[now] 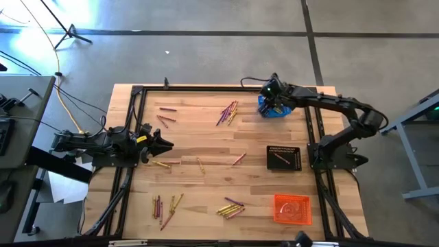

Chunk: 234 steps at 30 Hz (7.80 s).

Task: Sort crayons
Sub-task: Put the yellow crayon into the blue bin, then put the red crayon into the black bin, then put the yellow crayon into the blue bin

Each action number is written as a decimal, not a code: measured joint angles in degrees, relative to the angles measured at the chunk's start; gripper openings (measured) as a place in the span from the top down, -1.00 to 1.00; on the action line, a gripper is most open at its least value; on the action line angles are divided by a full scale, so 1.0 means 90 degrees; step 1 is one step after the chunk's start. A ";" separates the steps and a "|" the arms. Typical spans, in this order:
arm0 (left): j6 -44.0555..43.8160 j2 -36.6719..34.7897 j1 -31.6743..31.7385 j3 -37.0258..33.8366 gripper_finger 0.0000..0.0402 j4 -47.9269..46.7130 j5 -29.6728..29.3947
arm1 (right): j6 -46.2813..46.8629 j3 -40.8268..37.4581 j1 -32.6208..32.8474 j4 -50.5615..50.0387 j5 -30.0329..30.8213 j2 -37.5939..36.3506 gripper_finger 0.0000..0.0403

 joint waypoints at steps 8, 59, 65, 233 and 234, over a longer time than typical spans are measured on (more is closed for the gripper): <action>-0.0001 0.0000 0.0000 0.0000 0.51 0.0000 0.0000 | 0.0331 -0.0105 -0.0480 -0.0008 0.0019 0.0000 0.94; -0.0001 0.0000 -0.0001 0.0000 0.51 0.0000 -0.0001 | -0.0315 -0.0102 0.4653 0.0790 0.0358 0.1147 0.43; 0.0001 0.0000 0.0000 0.0001 0.51 -0.0002 -0.0002 | -0.1167 -0.0100 0.4700 0.1637 0.0353 0.1623 0.43; 0.0001 0.0002 0.0000 0.0000 0.51 -0.0002 -0.0002 | 0.2157 0.0610 0.4785 0.2950 -0.0608 0.1841 0.61; 0.0001 0.0002 0.0000 0.0000 0.51 -0.0002 0.0000 | 0.2159 0.0807 0.4785 0.2948 -0.0544 0.2104 0.61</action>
